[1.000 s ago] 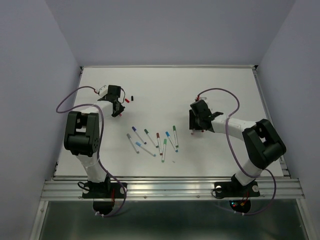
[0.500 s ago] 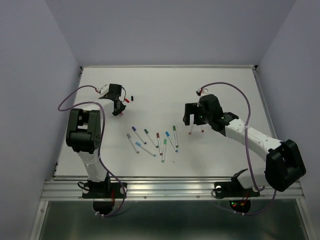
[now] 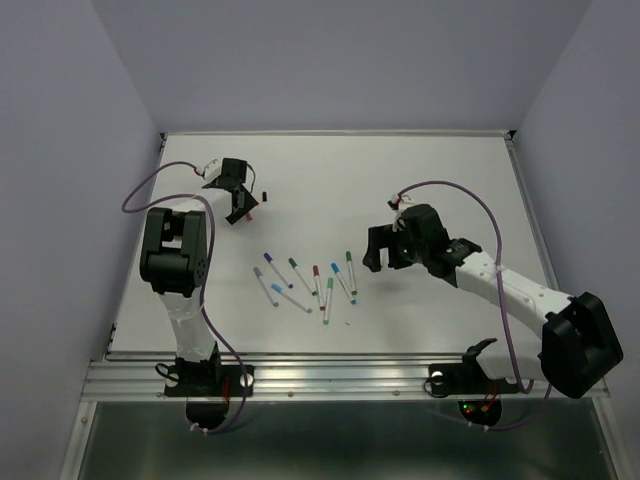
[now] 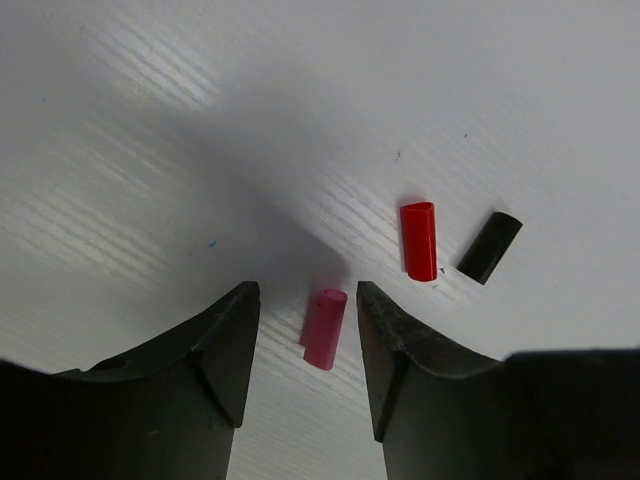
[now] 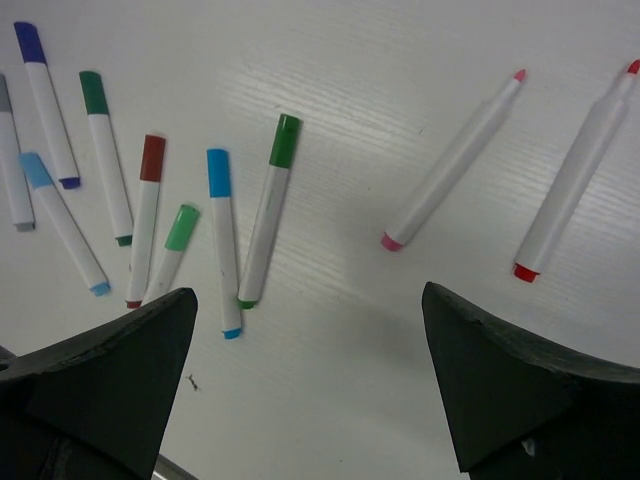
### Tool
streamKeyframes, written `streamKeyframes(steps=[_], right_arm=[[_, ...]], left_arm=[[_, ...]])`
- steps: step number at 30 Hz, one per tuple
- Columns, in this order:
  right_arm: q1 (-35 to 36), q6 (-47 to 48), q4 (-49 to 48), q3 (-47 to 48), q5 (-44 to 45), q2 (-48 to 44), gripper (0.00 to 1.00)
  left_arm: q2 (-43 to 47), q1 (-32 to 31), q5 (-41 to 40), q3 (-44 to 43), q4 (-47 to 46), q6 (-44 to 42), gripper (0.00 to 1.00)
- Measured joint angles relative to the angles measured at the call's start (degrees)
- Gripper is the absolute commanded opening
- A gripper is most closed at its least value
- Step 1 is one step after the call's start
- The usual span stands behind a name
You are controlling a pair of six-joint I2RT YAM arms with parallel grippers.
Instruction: Open the pen caps
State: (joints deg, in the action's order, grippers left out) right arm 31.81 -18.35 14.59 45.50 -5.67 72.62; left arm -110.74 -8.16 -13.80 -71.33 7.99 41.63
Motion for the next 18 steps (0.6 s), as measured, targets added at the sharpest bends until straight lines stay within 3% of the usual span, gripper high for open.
streamKeyframes(steps=[8,15,18], right_arm=[[2.8,0.0,0.5,-1.4,-0.5,-0.3,1.0],[8.1,-0.3,0.4,-1.1,2.9,2.7,1.0],[10.3,-0.9,0.6,0.2,6.9,6.3,1.0]], left_arm=[[-0.3,-0.5,-0.2,-0.5,0.1,0.0,0.57],[3.8,-0.7,0.4,0.4,2.0,-0.4,0.91],[10.5,-0.7,0.6,2.6,2.6,-0.6,0.99]])
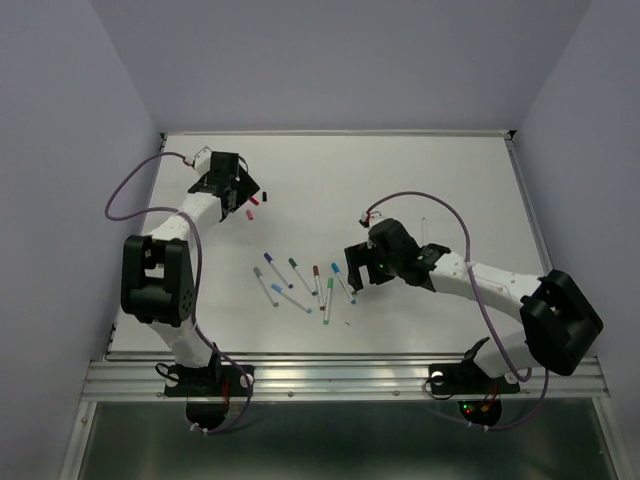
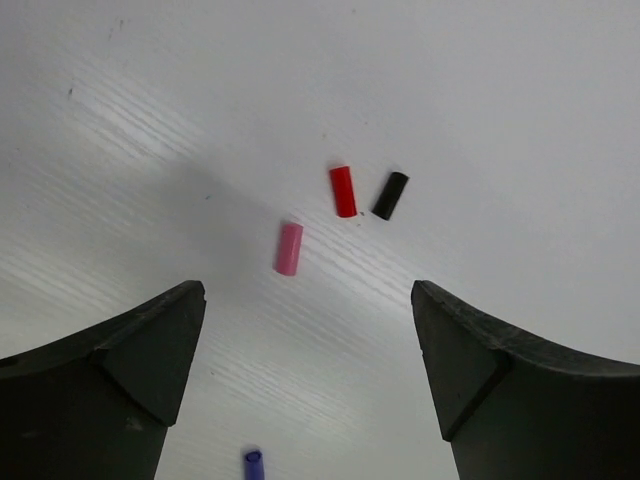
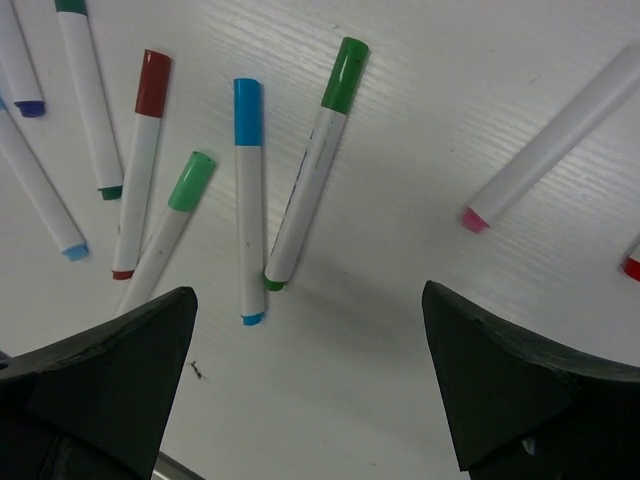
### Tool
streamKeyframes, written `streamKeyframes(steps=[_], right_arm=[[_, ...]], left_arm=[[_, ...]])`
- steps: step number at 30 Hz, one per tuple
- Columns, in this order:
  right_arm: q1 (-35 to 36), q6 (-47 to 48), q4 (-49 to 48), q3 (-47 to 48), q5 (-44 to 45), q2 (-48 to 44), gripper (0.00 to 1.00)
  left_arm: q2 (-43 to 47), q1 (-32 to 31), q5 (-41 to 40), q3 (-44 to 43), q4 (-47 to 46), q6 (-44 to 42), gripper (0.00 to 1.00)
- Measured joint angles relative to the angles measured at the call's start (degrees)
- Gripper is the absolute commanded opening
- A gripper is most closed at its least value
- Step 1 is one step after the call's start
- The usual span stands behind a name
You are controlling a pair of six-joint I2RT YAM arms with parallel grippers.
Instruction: Open the pen caps
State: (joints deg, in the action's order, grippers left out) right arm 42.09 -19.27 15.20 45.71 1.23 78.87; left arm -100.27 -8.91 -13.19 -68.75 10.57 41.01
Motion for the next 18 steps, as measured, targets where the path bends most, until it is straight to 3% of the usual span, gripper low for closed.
streamKeyframes(steps=[7,9,13,18], right_arm=[[5.0,-3.0,0.9,7.4,11.3,9.2,0.96],[5.7,-3.7,0.9,9.3,13.6,11.5,0.91],[6.8,-4.8,1.3,12.2,17.5,15.8,0.7],[7.3,-6.7,2.3,13.4,21.1,19.1,0.61]], left_arm=[[19.8,0.0,0.3,5.9,-1.6,-0.5,0.99],[23.7,0.0,0.4,7.8,-1.7,-0.8,0.99],[29.6,0.0,0.6,11.4,-1.7,-1.2,0.99],[33.6,0.0,0.7,14.5,-1.1,-1.3,0.99]])
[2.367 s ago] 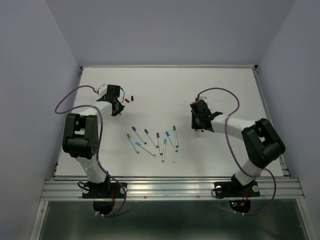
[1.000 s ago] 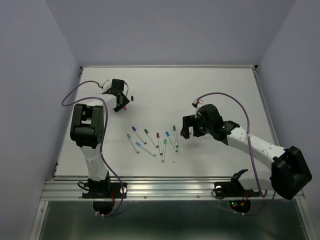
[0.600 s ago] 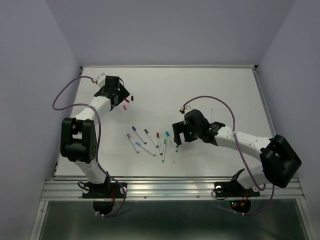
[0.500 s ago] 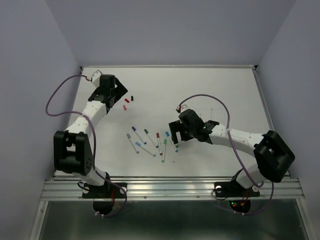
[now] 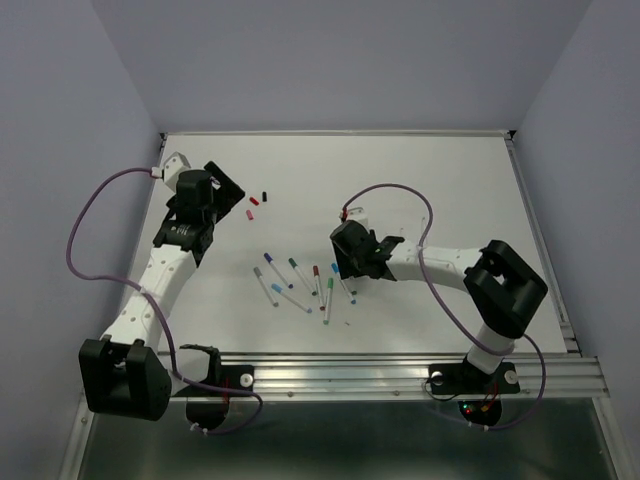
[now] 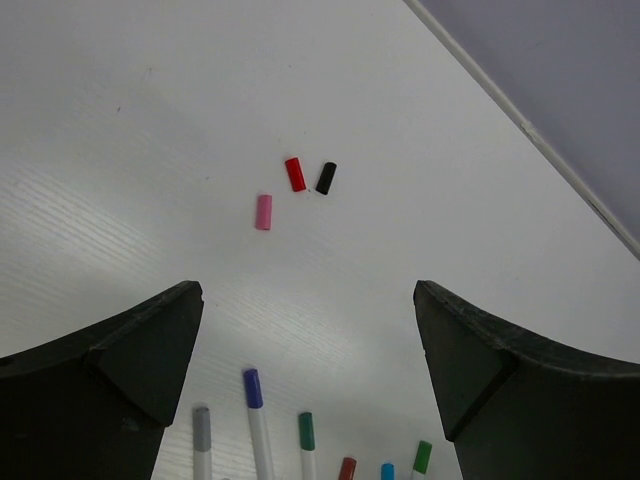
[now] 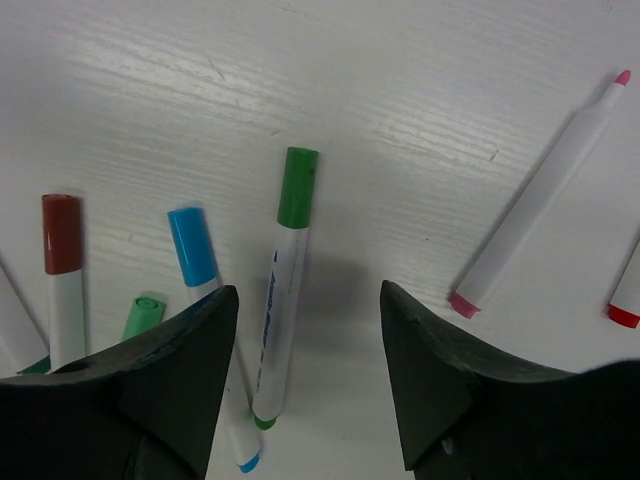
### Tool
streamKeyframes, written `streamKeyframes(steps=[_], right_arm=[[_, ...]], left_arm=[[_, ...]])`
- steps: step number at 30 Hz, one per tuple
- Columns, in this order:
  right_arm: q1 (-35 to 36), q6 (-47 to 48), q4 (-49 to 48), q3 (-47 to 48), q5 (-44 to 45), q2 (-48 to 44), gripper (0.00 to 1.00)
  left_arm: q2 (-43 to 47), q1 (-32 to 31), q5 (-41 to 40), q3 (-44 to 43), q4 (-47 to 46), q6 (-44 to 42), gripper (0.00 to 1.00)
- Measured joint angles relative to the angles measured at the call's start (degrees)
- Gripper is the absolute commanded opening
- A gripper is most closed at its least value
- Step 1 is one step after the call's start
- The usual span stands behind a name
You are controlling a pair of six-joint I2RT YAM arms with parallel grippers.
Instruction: Open the pen caps
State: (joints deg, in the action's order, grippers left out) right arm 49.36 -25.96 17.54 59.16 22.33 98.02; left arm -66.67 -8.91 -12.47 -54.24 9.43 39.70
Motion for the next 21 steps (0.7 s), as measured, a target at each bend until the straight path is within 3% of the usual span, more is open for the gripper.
streamKeyframes(steps=[3,10,13,21], right_arm=[[0.1,-1.0,0.3,0.2,1.7,1.2,0.55],[0.3,-2.7,0.5,0.6,1.7,3.2,0.54],[0.3,-3.5,0.4,0.5,0.6,3.3,0.44],[0.3,-5.7,-1.1,-1.4,-0.3,2.3,0.43]], left_arm=[[0.9,0.0,0.1,0.3,0.1,-0.1,0.99],[1.0,0.0,1.2,0.3,-0.1,-0.3,0.99],[1.0,0.0,1.9,0.3,-0.2,-0.3,0.99],[0.9,0.0,2.7,0.3,-0.2,-0.2,0.99]])
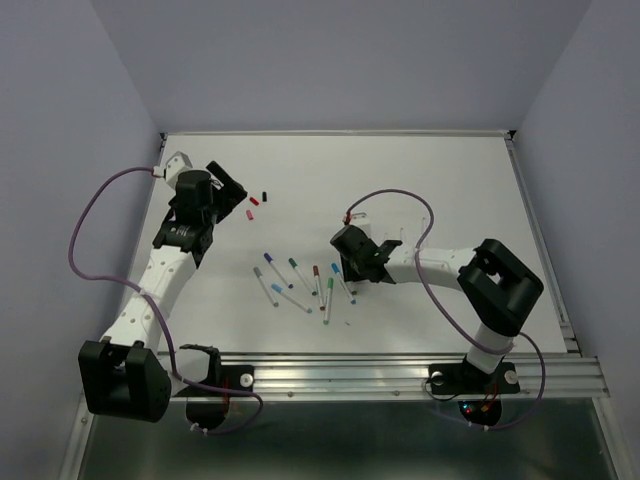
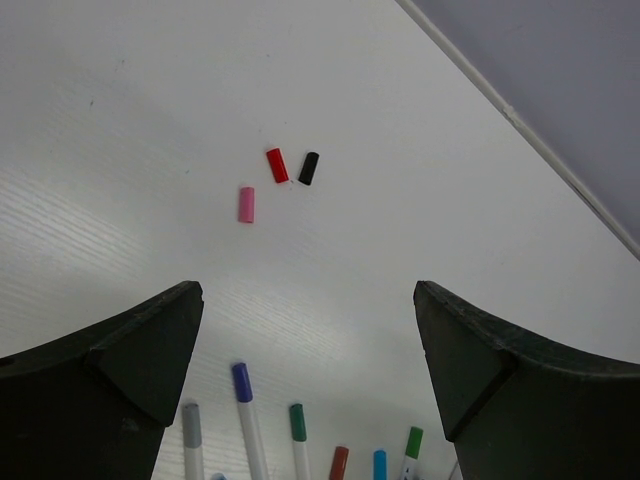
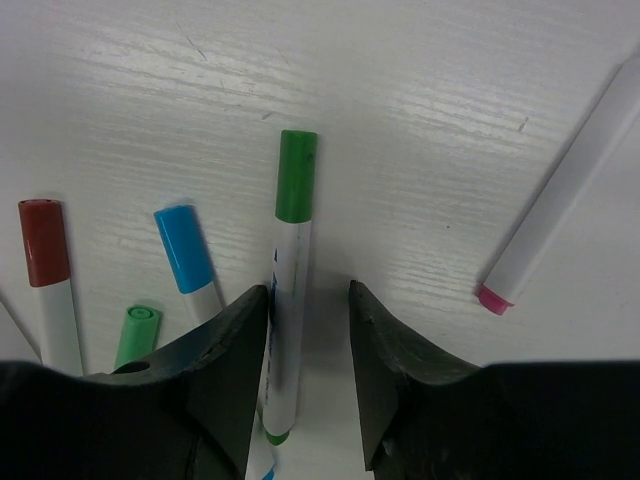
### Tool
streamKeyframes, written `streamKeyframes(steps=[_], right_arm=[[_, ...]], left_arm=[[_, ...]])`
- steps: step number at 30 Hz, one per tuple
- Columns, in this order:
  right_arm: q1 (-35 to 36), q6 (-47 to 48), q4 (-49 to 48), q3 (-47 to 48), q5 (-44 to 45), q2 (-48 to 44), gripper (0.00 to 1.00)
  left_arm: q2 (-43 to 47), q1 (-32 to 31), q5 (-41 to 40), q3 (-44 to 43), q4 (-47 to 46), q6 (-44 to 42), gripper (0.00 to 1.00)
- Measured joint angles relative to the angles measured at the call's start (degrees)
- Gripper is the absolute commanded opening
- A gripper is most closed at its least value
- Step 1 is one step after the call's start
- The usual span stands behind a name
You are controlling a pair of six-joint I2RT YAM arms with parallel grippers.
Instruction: Open the pen caps
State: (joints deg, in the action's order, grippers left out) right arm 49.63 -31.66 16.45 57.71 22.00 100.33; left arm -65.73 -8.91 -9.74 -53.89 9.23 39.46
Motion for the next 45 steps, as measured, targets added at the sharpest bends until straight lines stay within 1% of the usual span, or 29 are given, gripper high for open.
streamKeyframes(steps=[1,4,5,7,10,11,14,20,23,27,30,33,36,39,42,45], right_arm=[[0.0,-0.2,-0.3,-0.4,-0.1,-0.3,0.42],[0.0,-0.6,-0.5,-0.9,-0.1,-0.5,0.33],[0.0,-0.7,-0.4,-0.9,-0.1,-0.5,0.26],[0.0,-0.8,-0.4,-0.9,-0.1,-0.5,0.21],[0.0,-1.0,-0.4,-0.8,-0.2,-0.5,0.16],[0.0,-1.0,-0.3,-0.8,-0.1,-0.5,0.12],[0.0,-1.0,-0.3,-0.8,-0.2,-0.5,0.06],[0.0,-0.1,0.0,-0.5,0.0,-0.6,0.03],[0.0,1.5,1.4,-0.5,-0.1,-2.2,0.01],[0.0,3.9,0.2,-1.4,-1.2,-8.4,0.01],[0.0,5.5,-2.3,-2.8,-3.0,-16.0,0.01],[-0.1,6.9,-5.4,-4.0,-5.9,-21.9,0.01],[-0.1,8.2,-8.1,-4.3,-9.0,-25.5,0.01],[-0.1,9.0,-10.1,-4.3,-12.0,-26.6,0.01],[-0.1,9.6,-11.4,-4.3,-14.4,-26.7,0.01],[-0.1,9.9,-11.7,-4.3,-14.8,-26.6,0.01]], left_arm=[[0.0,0.0,0.0,0.3,-0.4,0.0,0.99],[0.0,0.0,0.3,1.1,-0.8,0.0,0.99],[0.0,0.0,0.7,1.3,-0.8,0.0,0.99],[0.0,0.0,1.2,1.3,-0.9,0.0,0.99],[0.0,0.0,2.3,1.4,-1.0,0.0,0.99],[0.0,0.0,2.6,1.4,-1.1,0.0,0.99],[0.0,0.0,4.2,1.4,-1.8,-0.2,0.99],[0.0,-0.4,9.7,2.2,-4.7,-1.3,0.99],[-0.2,-1.4,13.1,2.9,-6.3,-1.9,0.99],[-1.4,-4.4,17.9,2.9,-9.6,-2.4,0.99],[-2.8,-7.7,21.3,3.2,-12.8,-2.5,0.99],[-4.9,-11.0,24.9,3.5,-16.1,-2.1,0.99],[-7.0,-13.6,27.7,3.5,-18.8,-1.4,0.98],[-9.0,-16.4,29.5,3.6,-21.9,0.2,0.97],[-10.1,-18.3,30.4,3.6,-24.0,1.2,0.88],[-11.0,-19.7,30.8,3.6,-25.2,1.8,0.83]])
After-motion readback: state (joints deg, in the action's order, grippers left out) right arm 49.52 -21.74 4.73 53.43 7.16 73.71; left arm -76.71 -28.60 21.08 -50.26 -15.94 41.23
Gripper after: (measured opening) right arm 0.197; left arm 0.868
